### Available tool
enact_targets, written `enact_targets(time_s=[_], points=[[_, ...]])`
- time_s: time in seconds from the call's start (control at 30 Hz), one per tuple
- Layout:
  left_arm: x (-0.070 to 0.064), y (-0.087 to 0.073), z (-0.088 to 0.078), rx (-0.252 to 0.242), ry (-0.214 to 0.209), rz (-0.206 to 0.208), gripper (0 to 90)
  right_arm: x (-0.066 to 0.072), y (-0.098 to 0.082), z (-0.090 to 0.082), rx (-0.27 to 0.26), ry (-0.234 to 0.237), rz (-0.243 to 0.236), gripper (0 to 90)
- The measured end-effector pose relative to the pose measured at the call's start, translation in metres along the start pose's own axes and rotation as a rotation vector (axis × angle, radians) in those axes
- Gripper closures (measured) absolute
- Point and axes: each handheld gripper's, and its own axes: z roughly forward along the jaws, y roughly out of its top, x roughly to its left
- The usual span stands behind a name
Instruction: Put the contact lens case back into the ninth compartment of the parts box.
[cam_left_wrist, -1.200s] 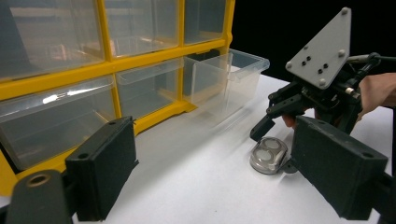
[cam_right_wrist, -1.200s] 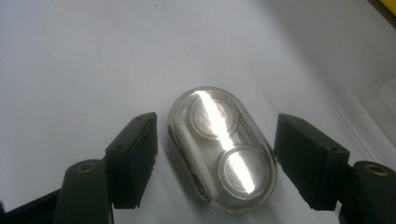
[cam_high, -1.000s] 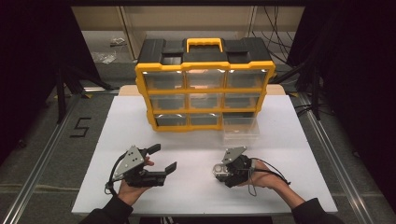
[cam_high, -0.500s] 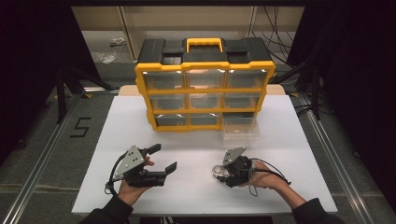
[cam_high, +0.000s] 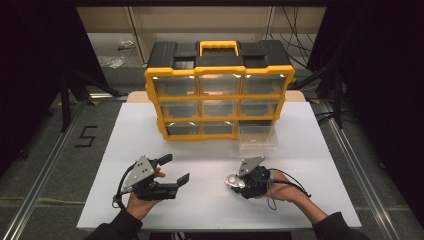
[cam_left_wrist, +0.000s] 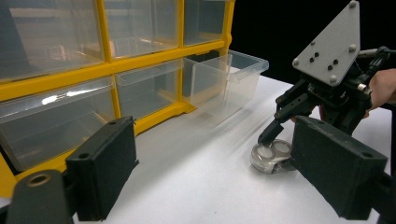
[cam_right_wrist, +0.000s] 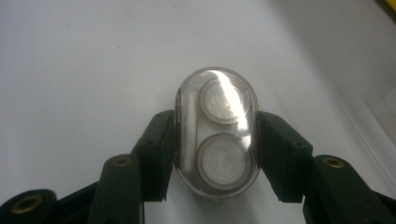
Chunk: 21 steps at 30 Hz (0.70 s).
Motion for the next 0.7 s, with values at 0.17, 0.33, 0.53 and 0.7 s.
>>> enact_targets(time_s=[0.17,0.33,0.53,0.7], points=[[0.000,0.000,0.001,0.003,-0.001,0.003,13.9,-0.001,0.002,-0.004,-0.030,-0.016,0.003,49.6],[0.000,0.000,0.000,0.002,0.000,0.001,13.9,-0.002,0.003,-0.008,-0.052,-0.028,0.006,49.6],[0.000,0.000,0.000,-0.001,0.001,-0.001,13.9,-0.003,0.005,-0.013,-0.076,-0.038,0.024,49.6],[0.000,0.000,0.000,0.000,0.004,-0.001,13.9,-0.004,0.006,-0.016,-0.089,-0.042,0.031,49.6]])
